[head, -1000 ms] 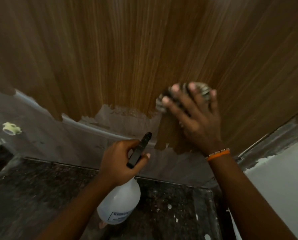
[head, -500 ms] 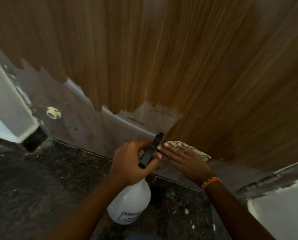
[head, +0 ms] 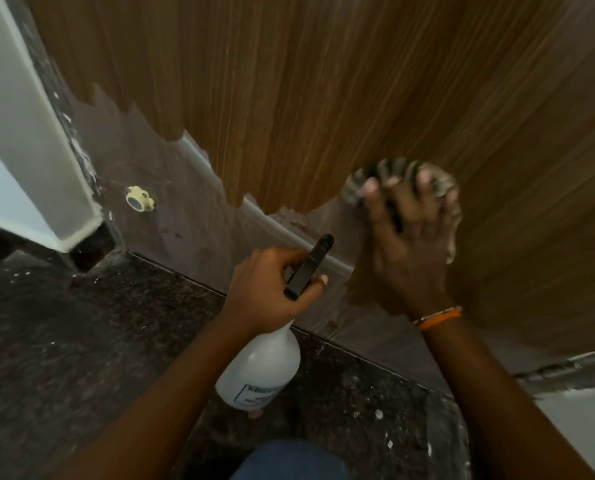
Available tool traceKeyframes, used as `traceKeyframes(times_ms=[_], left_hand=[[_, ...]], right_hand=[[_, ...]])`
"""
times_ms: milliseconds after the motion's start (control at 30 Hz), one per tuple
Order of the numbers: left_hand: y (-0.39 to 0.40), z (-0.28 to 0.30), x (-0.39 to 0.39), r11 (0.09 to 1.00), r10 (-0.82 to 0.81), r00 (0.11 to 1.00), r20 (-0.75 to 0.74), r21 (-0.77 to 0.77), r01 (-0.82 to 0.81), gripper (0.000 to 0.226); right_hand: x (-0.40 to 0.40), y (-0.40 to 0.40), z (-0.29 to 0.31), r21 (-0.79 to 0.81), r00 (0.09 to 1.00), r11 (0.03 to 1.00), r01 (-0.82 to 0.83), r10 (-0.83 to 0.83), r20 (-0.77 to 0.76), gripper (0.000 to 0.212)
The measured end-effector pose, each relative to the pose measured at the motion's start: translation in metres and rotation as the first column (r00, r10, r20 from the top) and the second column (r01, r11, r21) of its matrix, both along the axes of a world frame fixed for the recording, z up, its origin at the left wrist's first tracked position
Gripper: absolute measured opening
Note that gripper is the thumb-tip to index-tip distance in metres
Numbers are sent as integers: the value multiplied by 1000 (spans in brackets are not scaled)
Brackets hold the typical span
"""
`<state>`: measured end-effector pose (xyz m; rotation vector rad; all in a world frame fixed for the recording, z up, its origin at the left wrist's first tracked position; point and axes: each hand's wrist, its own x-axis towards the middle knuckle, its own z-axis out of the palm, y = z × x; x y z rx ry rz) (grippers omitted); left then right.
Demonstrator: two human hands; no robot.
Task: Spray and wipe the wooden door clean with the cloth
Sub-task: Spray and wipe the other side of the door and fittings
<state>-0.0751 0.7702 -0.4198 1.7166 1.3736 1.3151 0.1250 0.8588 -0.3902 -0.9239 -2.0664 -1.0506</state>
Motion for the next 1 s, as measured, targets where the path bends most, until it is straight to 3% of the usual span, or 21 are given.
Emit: traceKeyframes(times_ms=[67, 133, 200, 267, 333, 433, 500, 567, 633, 700, 800, 900, 1000], left_hand=[[1, -6, -4, 999, 29, 999, -40, -27, -30, 39], [0, -12, -11, 995, 56, 996, -64, -79, -61, 34], [-3, -18, -19, 992, 66, 997, -41, -107, -70, 34], [-7, -22, -27, 995, 45, 999, 4, -92, -45, 38], [-12, -25, -34, 997, 16, 1000, 16, -77, -15, 40], [-17, -24, -40, 997, -10, 1000, -16, -75, 8, 52], [-20, -21, -44, 997, -14, 999, -51, -75, 10, 55], [-24, -17, -48, 997, 0, 993, -115, -83, -9, 51], [-27, -13, -51, 995, 17, 981, -191, -96, -36, 45], [-28, -11, -56, 993, 29, 970, -242, -108, -57, 43], [-27, -9, -60, 991, 49, 961, -273, -104, -80, 36], [-27, -11, -62, 992, 79, 969, -234, -75, -99, 30], [-25, -14, -63, 988, 111, 967, -229, -84, -133, 32]], right_hand=[[7, -5, -51, -153, 957, 988, -14, 57, 284, 76], [16, -8, -94, -220, 787, 975, 29, 114, 606, 74], [21, -9, -108, -211, 615, 972, 99, 107, 781, 74], [17, -9, -98, -182, 604, 978, 102, 84, 792, 70], [8, -10, -75, -163, 707, 984, 73, 65, 704, 62], [-15, -2, -20, -72, 908, 997, 11, 20, 418, 53], [-33, 5, 16, 3, 988, 1000, -23, 22, 155, 52], [-52, 9, 39, 23, 994, 997, -69, 70, -78, 50], [-64, 8, 35, 17, 982, 997, -75, 77, -174, 49], [-71, 6, 9, -21, 995, 999, -48, 46, -93, 49], [-71, 7, -52, -197, 971, 979, -47, 91, 221, 58], [-72, 7, -99, -310, 808, 950, -29, 204, 553, 52], [-75, 7, -106, -374, 660, 927, 25, 265, 702, 51]])
